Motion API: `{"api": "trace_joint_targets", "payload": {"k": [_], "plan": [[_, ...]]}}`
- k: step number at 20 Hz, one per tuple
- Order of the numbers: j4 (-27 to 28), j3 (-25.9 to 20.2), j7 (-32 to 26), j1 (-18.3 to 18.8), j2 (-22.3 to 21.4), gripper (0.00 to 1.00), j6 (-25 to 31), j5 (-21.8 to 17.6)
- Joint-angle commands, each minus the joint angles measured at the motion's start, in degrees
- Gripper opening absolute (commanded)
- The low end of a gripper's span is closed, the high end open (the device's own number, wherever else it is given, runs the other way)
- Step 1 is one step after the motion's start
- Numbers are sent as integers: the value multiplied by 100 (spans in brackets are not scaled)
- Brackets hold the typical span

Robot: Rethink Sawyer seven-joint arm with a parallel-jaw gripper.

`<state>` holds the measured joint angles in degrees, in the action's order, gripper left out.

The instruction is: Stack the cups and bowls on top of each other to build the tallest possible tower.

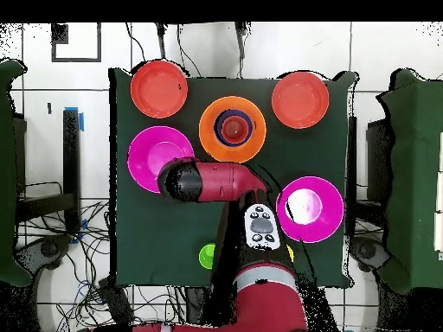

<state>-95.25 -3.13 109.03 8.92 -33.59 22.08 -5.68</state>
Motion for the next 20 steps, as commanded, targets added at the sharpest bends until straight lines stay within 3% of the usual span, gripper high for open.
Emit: {"api": "trace_joint_targets", "payload": {"k": [1,20], "plan": [[-131,-81,655,74,520,100,-388,-128],[540,-166,579,-169,1021,100,-276,43]]}}
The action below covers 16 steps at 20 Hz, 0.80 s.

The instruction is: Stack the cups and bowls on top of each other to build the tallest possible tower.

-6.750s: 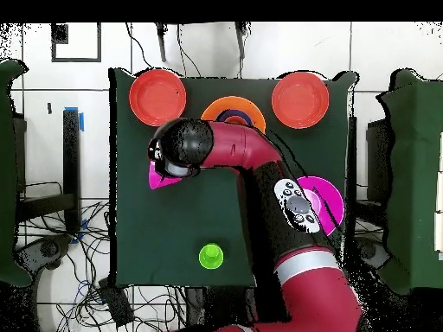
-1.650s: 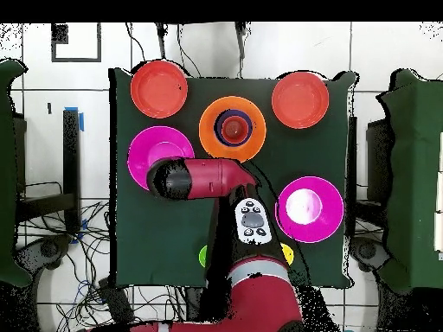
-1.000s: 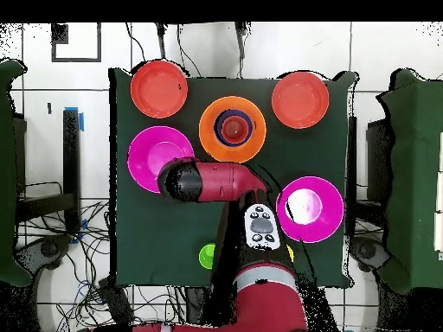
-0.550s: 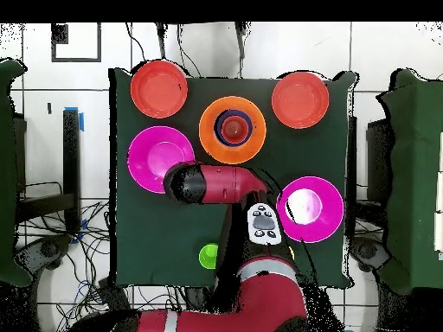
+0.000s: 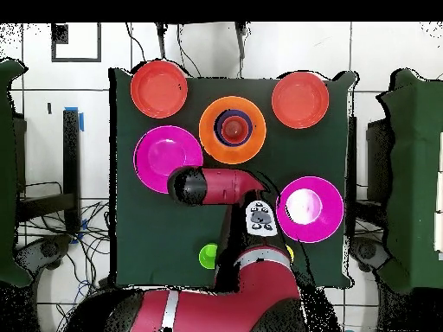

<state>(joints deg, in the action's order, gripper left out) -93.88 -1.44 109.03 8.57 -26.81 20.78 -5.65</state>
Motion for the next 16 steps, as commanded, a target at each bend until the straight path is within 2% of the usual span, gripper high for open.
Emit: {"api": "trace_joint_targets", "payload": {"k": [1,16], "plan": [[413,-326,586,-142,347,100,-132,48],[209,-810,378,67,8,100,196,186]]}}
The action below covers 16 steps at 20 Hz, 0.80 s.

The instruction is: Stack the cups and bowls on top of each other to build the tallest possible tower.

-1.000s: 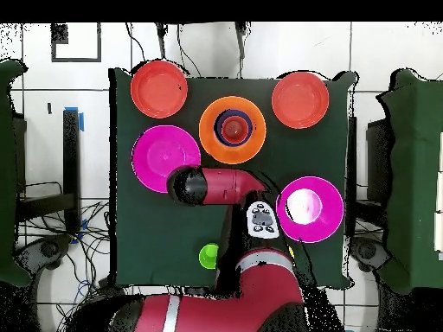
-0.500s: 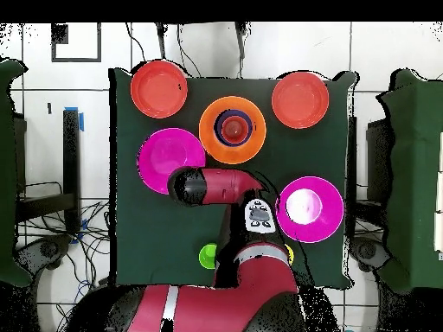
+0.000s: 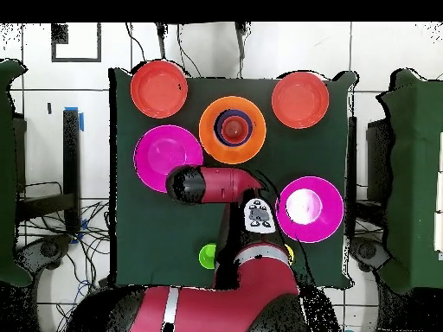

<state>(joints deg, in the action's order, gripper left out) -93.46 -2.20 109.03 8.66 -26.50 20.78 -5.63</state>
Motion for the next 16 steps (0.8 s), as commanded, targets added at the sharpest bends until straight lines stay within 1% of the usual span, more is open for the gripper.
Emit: {"api": "trace_joint_targets", "payload": {"k": [1,7,9,13,16], "plan": [[179,-748,388,67,-27,100,189,193],[177,-986,356,141,-82,100,209,275],[197,-1002,359,140,-95,100,235,304],[170,-1087,381,156,-52,100,17,300],[13,-1324,333,315,-54,100,-247,262]]}}
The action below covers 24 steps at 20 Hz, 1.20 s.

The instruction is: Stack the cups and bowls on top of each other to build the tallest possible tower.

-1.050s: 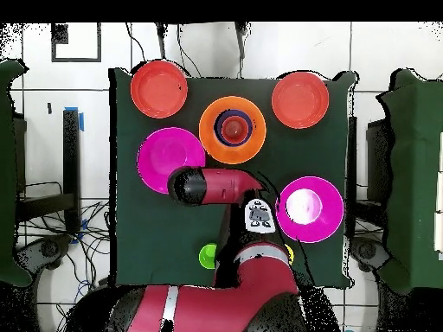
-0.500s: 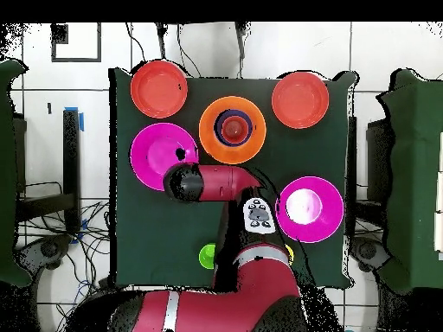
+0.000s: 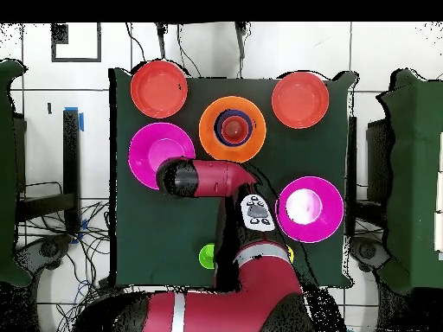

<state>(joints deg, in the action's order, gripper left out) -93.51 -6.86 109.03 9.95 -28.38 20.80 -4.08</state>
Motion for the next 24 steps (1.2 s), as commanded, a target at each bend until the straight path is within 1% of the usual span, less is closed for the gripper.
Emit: {"api": "trace_joint_targets", "payload": {"k": [1,5,10,12,14,16,18,24], "plan": [[-58,-973,287,288,104,100,-298,85],[-387,-1315,103,655,-96,100,-301,-21],[-688,-1663,-29,1017,-245,100,-307,-172],[-931,-1841,-61,1209,-383,100,-332,-227],[-952,-1935,-59,1299,-401,100,-325,-253],[-911,-1927,-15,1289,-348,100,-379,-314],[-765,-1880,-3,1248,-181,100,-494,-408],[-674,-1817,91,1156,41,100,-876,-558]]}}
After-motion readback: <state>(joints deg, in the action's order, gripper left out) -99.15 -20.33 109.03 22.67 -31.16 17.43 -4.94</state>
